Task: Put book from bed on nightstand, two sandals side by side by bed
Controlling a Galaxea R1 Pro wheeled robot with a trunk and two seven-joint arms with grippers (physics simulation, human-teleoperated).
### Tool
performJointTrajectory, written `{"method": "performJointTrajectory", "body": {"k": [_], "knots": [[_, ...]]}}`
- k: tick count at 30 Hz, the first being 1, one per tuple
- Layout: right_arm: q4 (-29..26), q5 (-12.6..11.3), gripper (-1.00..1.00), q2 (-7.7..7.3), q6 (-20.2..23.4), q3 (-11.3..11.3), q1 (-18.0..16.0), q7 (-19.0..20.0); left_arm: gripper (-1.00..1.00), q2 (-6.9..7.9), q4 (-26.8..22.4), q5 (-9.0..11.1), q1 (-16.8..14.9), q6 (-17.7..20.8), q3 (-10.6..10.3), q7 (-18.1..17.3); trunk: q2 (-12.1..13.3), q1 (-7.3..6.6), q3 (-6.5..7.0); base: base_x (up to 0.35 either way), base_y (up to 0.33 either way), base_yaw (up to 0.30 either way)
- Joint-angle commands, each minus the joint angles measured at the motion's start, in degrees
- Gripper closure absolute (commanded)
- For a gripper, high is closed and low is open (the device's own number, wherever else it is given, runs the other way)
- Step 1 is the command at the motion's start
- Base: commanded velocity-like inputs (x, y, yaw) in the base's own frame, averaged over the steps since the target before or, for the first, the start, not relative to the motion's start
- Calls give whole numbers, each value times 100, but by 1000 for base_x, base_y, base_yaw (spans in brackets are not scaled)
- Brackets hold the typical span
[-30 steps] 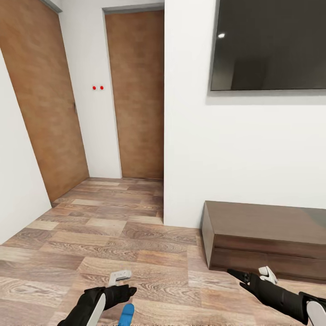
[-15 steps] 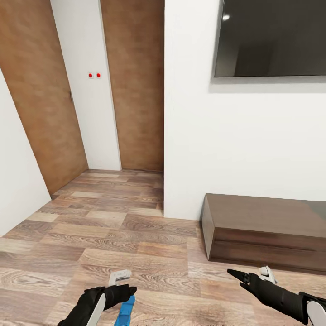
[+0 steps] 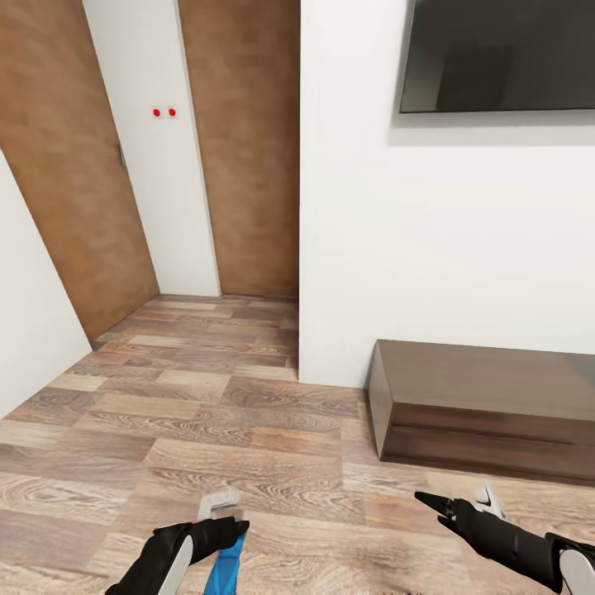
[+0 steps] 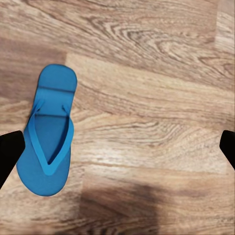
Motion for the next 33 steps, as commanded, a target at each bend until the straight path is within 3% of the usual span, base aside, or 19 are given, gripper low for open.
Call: {"method": "performJointTrajectory", "body": {"k": [1, 33], "knots": [[1, 40, -100, 1, 25, -9, -4, 48, -100, -4, -7, 40, -2, 39, 16, -4, -4, 1, -28, 0, 0, 0], [-1, 46, -100, 2, 25, -9, -4, 47, -100, -4, -7, 40, -2, 36, 16, -1, -47, 84, -737, 0, 0, 0]]}}
